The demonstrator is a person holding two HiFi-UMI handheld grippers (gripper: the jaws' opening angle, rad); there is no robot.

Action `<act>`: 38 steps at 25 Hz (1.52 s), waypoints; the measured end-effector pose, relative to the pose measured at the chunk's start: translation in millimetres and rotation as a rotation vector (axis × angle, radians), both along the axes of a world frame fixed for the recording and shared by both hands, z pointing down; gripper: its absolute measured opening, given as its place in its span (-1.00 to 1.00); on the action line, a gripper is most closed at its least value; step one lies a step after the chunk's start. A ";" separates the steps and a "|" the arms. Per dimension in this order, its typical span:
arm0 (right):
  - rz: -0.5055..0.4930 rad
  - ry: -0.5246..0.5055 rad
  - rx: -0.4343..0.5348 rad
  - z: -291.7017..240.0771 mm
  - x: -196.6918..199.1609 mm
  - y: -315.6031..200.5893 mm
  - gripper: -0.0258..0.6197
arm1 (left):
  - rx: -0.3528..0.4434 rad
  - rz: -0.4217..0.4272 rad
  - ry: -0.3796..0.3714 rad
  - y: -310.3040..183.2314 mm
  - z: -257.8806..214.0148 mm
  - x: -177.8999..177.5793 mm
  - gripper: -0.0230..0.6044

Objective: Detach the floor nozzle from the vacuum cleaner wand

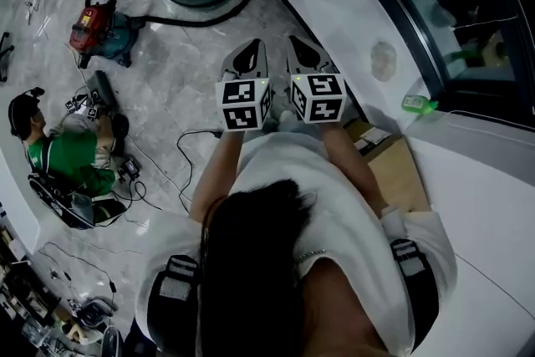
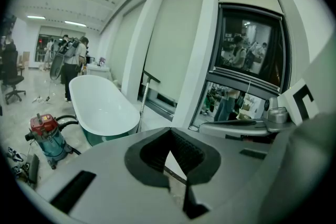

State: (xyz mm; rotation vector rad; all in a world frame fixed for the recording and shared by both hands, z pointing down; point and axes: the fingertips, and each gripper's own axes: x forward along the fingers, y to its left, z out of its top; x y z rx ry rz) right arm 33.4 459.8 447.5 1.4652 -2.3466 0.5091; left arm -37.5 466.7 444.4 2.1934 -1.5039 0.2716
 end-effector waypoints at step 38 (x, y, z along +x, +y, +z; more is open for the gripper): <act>-0.012 -0.023 0.016 -7.6 19.9 -113.5 -0.87 | 0.019 -0.021 0.004 -106.7 -11.2 23.2 -0.92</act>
